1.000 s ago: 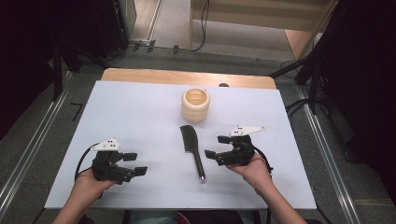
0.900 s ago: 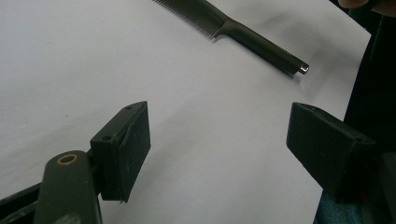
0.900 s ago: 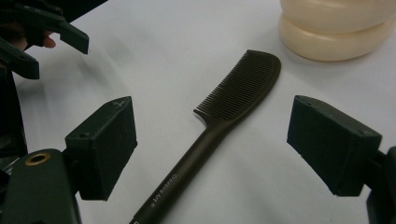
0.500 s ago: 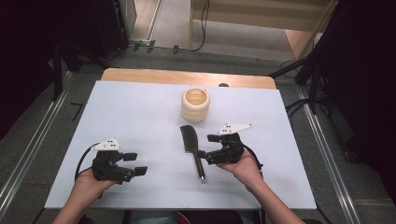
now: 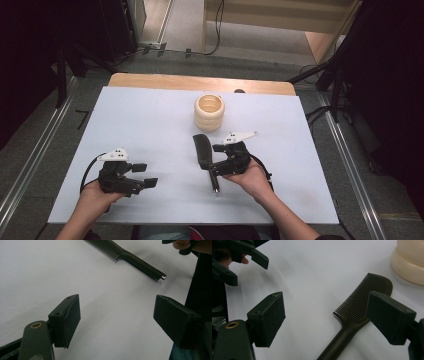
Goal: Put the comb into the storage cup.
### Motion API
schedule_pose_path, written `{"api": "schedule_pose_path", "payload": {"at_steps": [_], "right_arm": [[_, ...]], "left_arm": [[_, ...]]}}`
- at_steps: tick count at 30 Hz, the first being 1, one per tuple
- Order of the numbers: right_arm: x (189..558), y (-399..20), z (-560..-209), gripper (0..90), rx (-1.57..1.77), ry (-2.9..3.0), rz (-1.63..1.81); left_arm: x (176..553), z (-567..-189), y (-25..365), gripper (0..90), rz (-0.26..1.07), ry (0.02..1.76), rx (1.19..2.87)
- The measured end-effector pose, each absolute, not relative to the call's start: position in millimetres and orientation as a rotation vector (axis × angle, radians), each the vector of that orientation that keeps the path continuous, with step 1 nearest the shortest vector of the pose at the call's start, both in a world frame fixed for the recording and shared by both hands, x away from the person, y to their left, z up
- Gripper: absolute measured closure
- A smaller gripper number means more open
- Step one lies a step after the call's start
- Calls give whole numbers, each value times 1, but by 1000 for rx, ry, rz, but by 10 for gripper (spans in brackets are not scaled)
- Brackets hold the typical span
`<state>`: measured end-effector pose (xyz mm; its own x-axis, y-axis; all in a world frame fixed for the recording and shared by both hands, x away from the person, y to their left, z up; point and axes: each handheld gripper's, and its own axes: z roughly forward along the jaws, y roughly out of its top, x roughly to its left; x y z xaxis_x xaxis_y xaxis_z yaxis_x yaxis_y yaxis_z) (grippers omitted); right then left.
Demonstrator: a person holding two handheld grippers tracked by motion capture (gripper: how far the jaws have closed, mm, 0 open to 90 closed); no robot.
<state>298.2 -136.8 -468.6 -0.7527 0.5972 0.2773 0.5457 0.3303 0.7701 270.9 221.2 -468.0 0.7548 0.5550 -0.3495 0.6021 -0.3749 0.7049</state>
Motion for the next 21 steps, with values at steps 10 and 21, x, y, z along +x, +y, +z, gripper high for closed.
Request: {"api": "schedule_pose_path", "payload": {"at_steps": [10, 21], "right_arm": [[299, -132, -471, 339, 1076, 2542, 1411], [296, -132, -488, 877, 1127, 2660, 1332]], "left_arm": [[271, -468, 222, 225, -66, 871, 2059], [270, -467, 222, 225, -66, 865, 2059]]}}
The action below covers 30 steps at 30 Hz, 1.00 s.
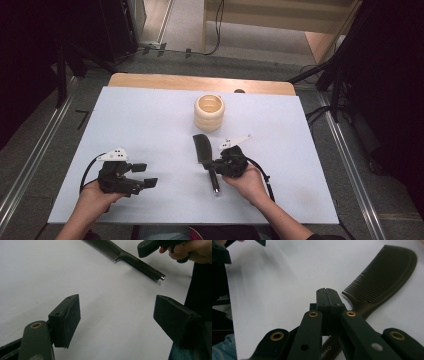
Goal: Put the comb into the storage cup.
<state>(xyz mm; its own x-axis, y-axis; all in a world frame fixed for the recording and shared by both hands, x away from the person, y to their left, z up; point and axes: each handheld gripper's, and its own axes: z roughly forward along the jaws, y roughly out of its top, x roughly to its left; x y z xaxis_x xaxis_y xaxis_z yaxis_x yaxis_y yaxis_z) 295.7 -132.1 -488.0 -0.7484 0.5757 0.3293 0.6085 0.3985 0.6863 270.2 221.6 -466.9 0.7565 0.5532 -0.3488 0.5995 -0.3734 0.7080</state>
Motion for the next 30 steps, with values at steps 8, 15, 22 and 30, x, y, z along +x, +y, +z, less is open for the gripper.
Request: {"api": "schedule_pose_path", "payload": {"at_steps": [8, 15, 22, 30], "right_arm": [[293, -125, -501, 876, -1090, -2611, -1231], [293, -123, -508, 876, -1088, -2635, -1157], [296, -128, -510, 877, -1103, -2660, -1122], [298, -132, -508, 876, -1115, -2662, -1088]], "left_arm": [[270, -467, 222, 225, -62, 863, 2061], [270, -466, 222, 225, -61, 863, 2061], [270, -466, 222, 226, -62, 860, 2061], [270, -466, 222, 226, -61, 860, 2061]]}}
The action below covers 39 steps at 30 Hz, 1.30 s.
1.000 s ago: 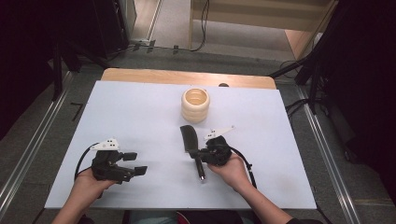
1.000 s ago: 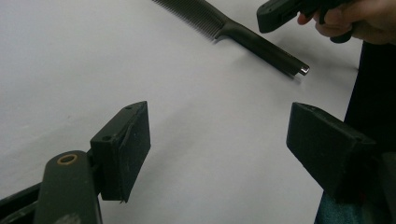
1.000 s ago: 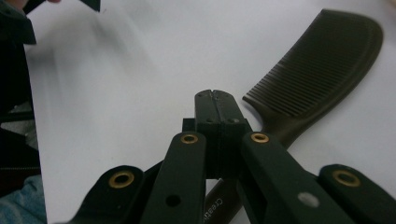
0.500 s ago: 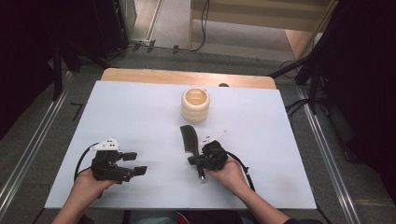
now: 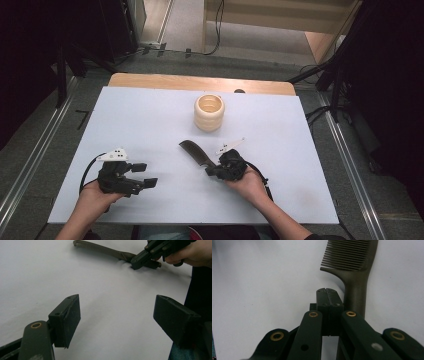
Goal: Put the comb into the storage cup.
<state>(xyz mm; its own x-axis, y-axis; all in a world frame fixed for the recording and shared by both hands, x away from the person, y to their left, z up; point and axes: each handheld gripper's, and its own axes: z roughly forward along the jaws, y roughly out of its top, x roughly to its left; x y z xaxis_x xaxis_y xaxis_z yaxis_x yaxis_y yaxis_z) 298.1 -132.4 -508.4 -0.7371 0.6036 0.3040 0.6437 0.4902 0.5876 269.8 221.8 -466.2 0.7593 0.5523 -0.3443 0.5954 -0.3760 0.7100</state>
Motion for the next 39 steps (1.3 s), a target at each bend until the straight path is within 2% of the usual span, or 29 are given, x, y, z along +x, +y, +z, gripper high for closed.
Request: {"api": "schedule_pose_path", "payload": {"at_steps": [17, 39], "right_arm": [[303, -143, -505, 877, -1131, -2651, -1090], [291, -156, -504, 878, -1153, -2648, -1057]], "left_arm": [[270, -466, 222, 226, -62, 858, 2062], [270, -466, 222, 226, -59, 858, 2062]]}}
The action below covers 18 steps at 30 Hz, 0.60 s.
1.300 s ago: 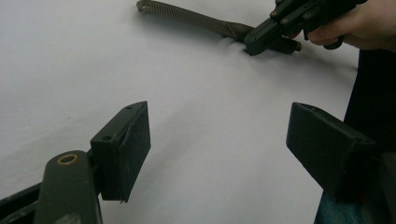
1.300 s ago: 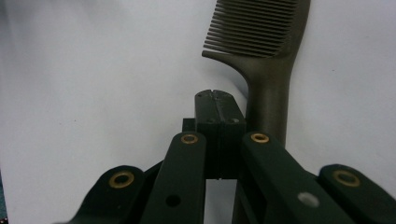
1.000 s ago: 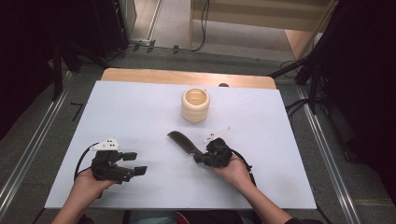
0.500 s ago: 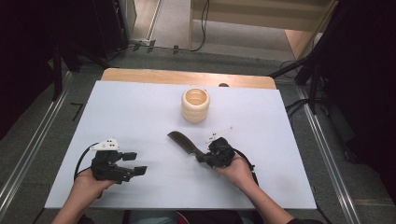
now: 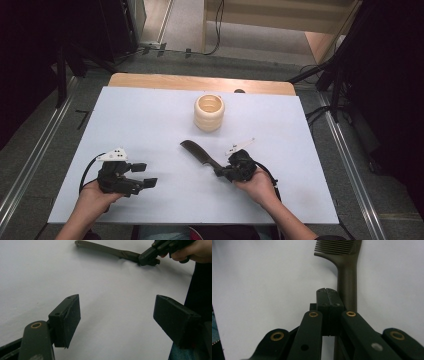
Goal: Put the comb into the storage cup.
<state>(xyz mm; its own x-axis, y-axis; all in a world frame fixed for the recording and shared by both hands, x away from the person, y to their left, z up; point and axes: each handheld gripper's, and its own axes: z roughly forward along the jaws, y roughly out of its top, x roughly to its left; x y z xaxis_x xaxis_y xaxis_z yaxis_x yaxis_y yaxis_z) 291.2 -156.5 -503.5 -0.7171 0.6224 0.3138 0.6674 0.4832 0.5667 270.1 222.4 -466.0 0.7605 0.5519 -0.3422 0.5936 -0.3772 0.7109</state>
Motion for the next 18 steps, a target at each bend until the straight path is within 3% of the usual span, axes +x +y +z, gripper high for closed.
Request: {"api": "schedule_pose_path", "payload": {"at_steps": [18], "right_arm": [[290, -179, -502, 877, -1268, -2670, -1069]], "left_arm": [[270, -466, 223, 226, -60, 857, 2059]]}}
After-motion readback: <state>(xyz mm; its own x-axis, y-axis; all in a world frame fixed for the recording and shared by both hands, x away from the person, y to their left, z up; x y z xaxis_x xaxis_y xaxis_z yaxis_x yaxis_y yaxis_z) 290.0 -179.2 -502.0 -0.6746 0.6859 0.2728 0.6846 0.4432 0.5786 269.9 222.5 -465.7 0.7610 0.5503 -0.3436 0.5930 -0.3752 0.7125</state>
